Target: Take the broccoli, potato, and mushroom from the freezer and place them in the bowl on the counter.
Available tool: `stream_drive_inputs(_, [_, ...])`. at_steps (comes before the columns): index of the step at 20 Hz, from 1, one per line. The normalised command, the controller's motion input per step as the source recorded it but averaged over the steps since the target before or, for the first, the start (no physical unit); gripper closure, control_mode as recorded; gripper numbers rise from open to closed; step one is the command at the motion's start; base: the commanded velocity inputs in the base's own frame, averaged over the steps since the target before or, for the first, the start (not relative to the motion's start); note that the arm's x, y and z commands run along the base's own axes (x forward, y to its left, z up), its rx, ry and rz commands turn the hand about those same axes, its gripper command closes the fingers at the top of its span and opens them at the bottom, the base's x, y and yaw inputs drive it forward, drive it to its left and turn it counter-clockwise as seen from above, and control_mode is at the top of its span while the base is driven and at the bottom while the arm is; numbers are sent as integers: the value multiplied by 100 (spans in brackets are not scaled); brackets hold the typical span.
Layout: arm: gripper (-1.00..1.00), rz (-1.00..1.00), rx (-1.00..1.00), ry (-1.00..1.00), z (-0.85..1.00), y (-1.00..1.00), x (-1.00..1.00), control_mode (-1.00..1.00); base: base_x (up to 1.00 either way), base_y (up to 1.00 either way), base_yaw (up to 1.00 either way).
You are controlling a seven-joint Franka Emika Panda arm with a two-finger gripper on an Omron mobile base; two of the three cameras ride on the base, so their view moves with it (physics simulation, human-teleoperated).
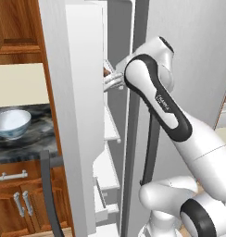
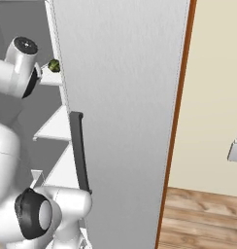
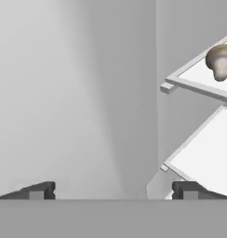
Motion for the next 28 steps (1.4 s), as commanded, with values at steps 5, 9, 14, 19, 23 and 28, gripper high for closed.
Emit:
stream_drive_inputs(5, [-100,12,2,-6,-2,100,0,-100,0,0,0])
stream_drive_inputs(9, [-100,6,8,-7,-9,100,1,-100,0,0,0])
stream_drive_inputs(14, [-100,3,11,-3,-12,84,1,-100,0,0,0])
stream_drive_inputs(19, [-100,-2,0,-4,6,-12,-7,-100,0,0,0])
stream_drive_inputs(23, [-100,-21,0,-14,34,-77,-33,-100,0,0,0])
stream_drive_inputs(28, [-100,-38,-4,0,12,-46,0,-100,0,0,0])
